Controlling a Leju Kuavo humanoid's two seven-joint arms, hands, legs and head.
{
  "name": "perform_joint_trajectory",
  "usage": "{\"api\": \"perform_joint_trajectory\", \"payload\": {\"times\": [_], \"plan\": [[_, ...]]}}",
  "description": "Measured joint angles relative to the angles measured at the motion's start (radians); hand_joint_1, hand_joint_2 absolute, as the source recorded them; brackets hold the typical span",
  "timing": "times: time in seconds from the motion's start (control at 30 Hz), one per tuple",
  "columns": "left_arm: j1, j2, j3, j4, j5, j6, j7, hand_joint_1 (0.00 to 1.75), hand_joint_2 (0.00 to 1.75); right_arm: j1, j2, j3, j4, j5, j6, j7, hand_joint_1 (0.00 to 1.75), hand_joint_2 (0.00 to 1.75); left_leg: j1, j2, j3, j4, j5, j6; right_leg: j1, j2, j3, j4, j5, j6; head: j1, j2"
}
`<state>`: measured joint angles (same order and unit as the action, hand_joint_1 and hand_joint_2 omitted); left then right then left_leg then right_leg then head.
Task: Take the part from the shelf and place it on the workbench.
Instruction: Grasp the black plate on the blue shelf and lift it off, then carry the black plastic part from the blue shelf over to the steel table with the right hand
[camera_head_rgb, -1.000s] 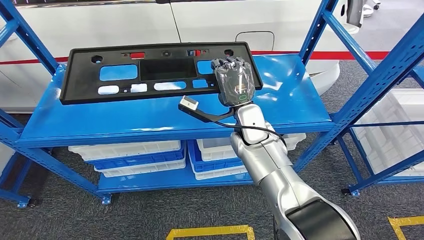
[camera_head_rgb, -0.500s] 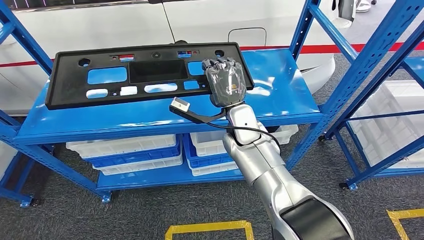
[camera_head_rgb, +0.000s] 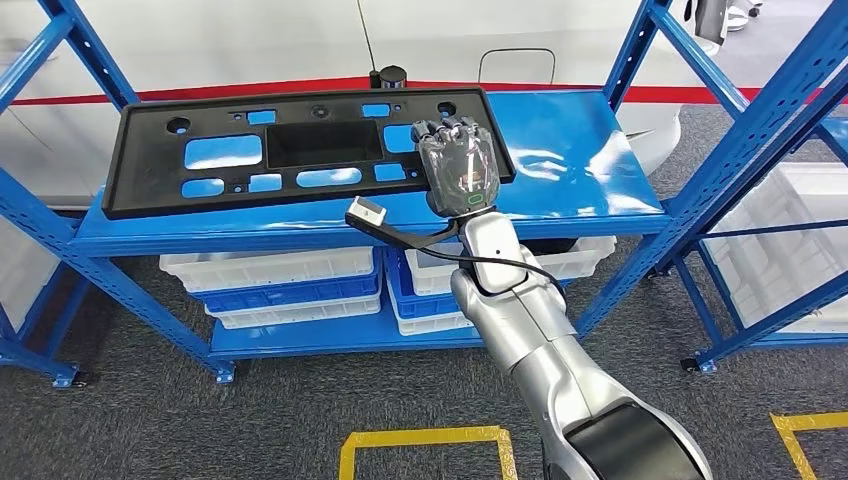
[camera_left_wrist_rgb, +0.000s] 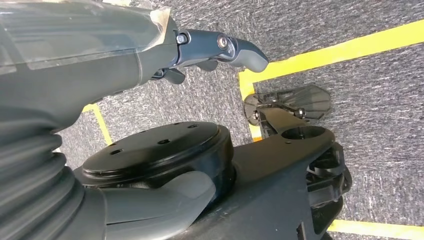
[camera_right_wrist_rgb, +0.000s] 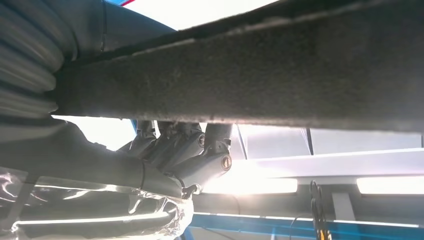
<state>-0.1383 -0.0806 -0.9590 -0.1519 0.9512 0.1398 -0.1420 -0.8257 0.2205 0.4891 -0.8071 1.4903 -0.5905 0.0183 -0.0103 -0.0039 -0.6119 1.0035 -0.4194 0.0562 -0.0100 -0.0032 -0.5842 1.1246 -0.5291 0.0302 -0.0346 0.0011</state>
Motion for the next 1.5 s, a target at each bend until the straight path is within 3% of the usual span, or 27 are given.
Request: {"api": "perform_joint_trajectory", "payload": {"times": [0.07,0.13,0.2,0.23,0.3,0.37,0.4,0.43,0.5,0.57,0.63,0.7,0.73,0.8,0.87,0.9,0.93,1.0,1.07,1.13,1.2,1.23,1.3,1.37,1.4,1.43,1.5], "plan": [[0.000,-0.002,0.000,0.000,-0.001,-0.002,-0.002,0.00,1.75,0.002,-0.001,0.001,-0.013,0.001,0.002,0.002,1.75,1.75,-0.003,0.001,-0.008,0.001,0.010,-0.007,0.009,-0.001,0.068,-0.112,0.017,-0.011,-0.001,0.000],[-0.001,-0.003,0.000,0.000,-0.002,-0.005,-0.002,0.00,1.75,0.007,-0.006,0.000,-0.028,0.002,0.006,0.007,1.75,1.75,0.000,0.002,-0.012,0.000,0.022,-0.019,0.014,-0.001,0.075,-0.132,0.024,-0.018,-0.001,0.000],[0.000,-0.001,-0.001,0.001,-0.005,-0.007,-0.002,0.00,1.75,0.015,-0.013,-0.001,-0.041,0.003,0.010,0.012,1.75,1.75,0.003,-0.001,-0.019,0.007,0.013,-0.031,0.006,-0.002,0.070,-0.143,0.040,-0.028,0.003,0.000],[0.000,0.000,-0.001,0.002,-0.007,-0.008,-0.002,0.00,1.75,0.020,-0.015,-0.001,-0.048,0.005,0.012,0.014,1.75,1.75,0.004,-0.003,-0.028,0.028,-0.012,-0.038,0.000,-0.004,0.065,-0.148,0.050,-0.036,0.001,0.000],[-0.001,0.003,-0.001,0.002,-0.009,-0.010,-0.002,0.00,1.75,0.032,-0.019,-0.003,-0.064,0.010,0.018,0.017,1.75,1.75,0.009,-0.003,-0.059,0.122,-0.096,-0.052,-0.003,-0.006,0.046,-0.152,0.068,-0.044,-0.004,0.000],[-0.002,0.005,-0.002,0.002,-0.009,-0.012,-0.001,0.00,1.75,0.047,-0.024,-0.009,-0.078,0.015,0.022,0.018,1.75,1.75,0.019,0.000,-0.081,0.231,-0.154,-0.066,-0.004,-0.008,0.026,-0.147,0.081,-0.042,-0.008,0.000],[-0.003,0.005,-0.002,0.002,-0.009,-0.012,-0.001,0.00,1.75,0.056,-0.028,-0.012,-0.084,0.017,0.023,0.018,1.75,1.75,0.024,0.001,-0.074,0.251,-0.153,-0.071,-0.005,-0.008,0.015,-0.143,0.087,-0.039,-0.008,0.000],[-0.003,0.006,-0.002,0.002,-0.009,-0.012,0.000,0.00,1.75,0.063,-0.031,-0.014,-0.091,0.019,0.024,0.018,1.75,1.75,0.029,0.001,-0.051,0.236,-0.136,-0.076,-0.006,-0.009,0.005,-0.137,0.091,-0.035,-0.008,0.000],[-0.002,0.006,-0.004,0.003,-0.008,-0.012,0.003,0.00,1.75,0.072,-0.036,-0.019,-0.106,0.019,0.025,0.017,1.75,1.75,0.037,0.001,0.027,0.129,-0.096,-0.085,-0.010,-0.008,-0.017,-0.121,0.096,-0.027,-0.009,0.000],[-0.001,0.006,-0.006,0.003,-0.005,-0.012,0.003,0.00,1.75,0.074,-0.038,-0.026,-0.123,0.017,0.025,0.016,1.75,1.75,0.036,-0.003,0.078,0.039,-0.088,-0.081,-0.008,-0.007,-0.035,-0.109,0.105,-0.014,-0.011,0.000],[-0.001,0.006,-0.008,0.003,-0.002,-0.011,0.003,0.00,1.75,0.075,-0.040,-0.034,-0.137,0.013,0.024,0.014,1.75,1.75,0.028,-0.006,0.077,0.022,-0.087,-0.067,-0.006,-0.007,-0.044,-0.106,0.117,0.005,-0.011,0.000],[-0.001,0.007,-0.009,0.004,-0.001,-0.011,0.002,0.00,1.75,0.077,-0.046,-0.041,-0.147,0.007,0.023,0.010,1.75,1.75,0.024,-0.004,0.064,0.020,-0.073,-0.044,-0.008,-0.006,-0.055,-0.101,0.117,0.018,-0.011,0.000],[-0.001,0.008,-0.010,0.004,-0.001,-0.012,0.001,0.00,1.75,0.079,-0.050,-0.044,-0.152,0.004,0.023,0.009,1.75,1.75,0.023,-0.003,0.055,0.017,-0.063,-0.030,-0.009,-0.005,-0.067,-0.082,0.099,0.018,-0.009,0.000],[-0.002,0.009,-0.010,0.004,0.000,-0.013,-0.002,0.00,1.75,0.083,-0.058,-0.051,-0.162,0.000,0.022,0.006,1.75,1.75,0.023,0.000,0.032,0.015,-0.043,-0.008,-0.011,-0.002,-0.108,0.012,0.025,0.008,-0.003,0.000],[-0.002,0.010,-0.010,0.004,0.000,-0.015,-0.004,0.00,1.75,0.091,-0.066,-0.059,-0.171,-0.003,0.021,0.005,1.75,1.75,0.019,0.001,0.007,0.016,-0.024,0.000,-0.011,-0.001,-0.141,0.141,-0.039,0.005,0.003,0.000],[-0.002,0.010,-0.010,0.004,0.000,-0.016,-0.004,0.00,1.75,0.097,-0.070,-0.062,-0.175,-0.005,0.021,0.005,1.75,1.75,0.017,0.001,-0.005,0.016,-0.014,0.001,-0.010,-0.001,-0.142,0.179,-0.047,0.009,0.004,0.000],[-0.002,0.011,-0.010,0.004,0.000,-0.018,-0.004,0.00,1.75,0.103,-0.074,-0.066,-0.181,-0.006,0.021,0.005,1.75,1.75,0.014,0.001,-0.017,0.016,-0.004,0.001,-0.010,-0.001,-0.126,0.183,-0.037,0.015,0.005,0.000],[-0.004,0.012,-0.011,0.004,0.001,-0.022,-0.004,0.00,1.75,0.114,-0.081,-0.072,-0.198,-0.007,0.021,0.005,1.75,1.75,0.010,0.001,-0.038,0.016,0.014,-0.001,-0.006,0.000,-0.044,0.087,0.001,0.021,0.006,0.000],[-0.007,0.012,-0.011,0.003,0.003,-0.024,-0.005,0.00,1.75,0.121,-0.086,-0.079,-0.221,-0.007,0.021,0.002,1.75,1.75,0.006,0.001,-0.052,0.017,0.032,-0.009,0.002,-0.001,0.058,-0.058,0.004,0.008,0.004,0.000],[-0.009,0.012,-0.011,0.003,0.007,-0.025,-0.005,0.00,1.75,0.132,-0.093,-0.091,-0.251,-0.007,0.021,-0.002,1.75,1.75,0.008,0.001,-0.059,0.013,0.050,-0.022,0.010,0.000,0.094,-0.128,-0.006,-0.007,0.002,0.000],[-0.008,0.013,-0.012,0.004,0.010,-0.025,-0.005,0.00,1.75,0.148,-0.103,-0.103,-0.276,-0.007,0.021,-0.003,1.75,1.75,0.012,0.000,-0.063,0.010,0.058,-0.035,0.008,-0.001,0.083,-0.138,0.011,-0.019,0.003,0.000],[-0.008,0.014,-0.013,0.004,0.010,-0.025,-0.005,0.00,1.75,0.155,-0.107,-0.107,-0.286,-0.006,0.021,-0.004,1.75,1.75,0.013,0.000,-0.069,0.021,0.037,-0.042,0.004,-0.003,0.078,-0.141,0.021,-0.028,0.003,0.000],[-0.008,0.016,-0.015,0.004,0.011,-0.025,-0.005,0.00,1.75,0.165,-0.112,-0.113,-0.302,-0.006,0.021,-0.004,1.75,1.75,0.017,0.000,-0.089,0.094,-0.053,-0.054,-0.002,-0.006,0.062,-0.145,0.046,-0.041,-0.002,0.000],[-0.009,0.018,-0.016,0.004,0.014,-0.025,-0.006,0.00,1.75,0.181,-0.119,-0.119,-0.319,-0.008,0.019,-0.007,1.75,1.75,0.021,0.001,-0.109,0.213,-0.135,-0.064,-0.002,-0.006,0.036,-0.143,0.068,-0.044,-0.009,0.000],[-0.009,0.020,-0.016,0.004,0.017,-0.025,-0.006,0.00,1.75,0.193,-0.124,-0.123,-0.332,-0.011,0.017,-0.010,1.75,1.75,0.023,0.001,-0.110,0.258,-0.146,-0.069,-0.002,-0.007,0.023,-0.141,0.077,-0.042,-0.010,0.000],[-0.009,0.021,-0.016,0.004,0.020,-0.025,-0.007,0.00,1.75,0.209,-0.130,-0.130,-0.349,-0.017,0.015,-0.015,1.75,1.75,0.025,0.001,-0.097,0.273,-0.133,-0.071,-0.003,-0.008,0.010,-0.139,0.086,-0.039,-0.011,0.000],[-0.006,0.023,-0.016,0.004,0.029,-0.024,-0.008,0.00,1.75,0.244,-0.148,-0.145,-0.393,-0.035,0.010,-0.031,1.75,1.75,0.032,0.002,-0.021,0.202,-0.084,-0.074,-0.005,-0.010,-0.015,-0.132,0.100,-0.030,-0.011,0.000]]}}
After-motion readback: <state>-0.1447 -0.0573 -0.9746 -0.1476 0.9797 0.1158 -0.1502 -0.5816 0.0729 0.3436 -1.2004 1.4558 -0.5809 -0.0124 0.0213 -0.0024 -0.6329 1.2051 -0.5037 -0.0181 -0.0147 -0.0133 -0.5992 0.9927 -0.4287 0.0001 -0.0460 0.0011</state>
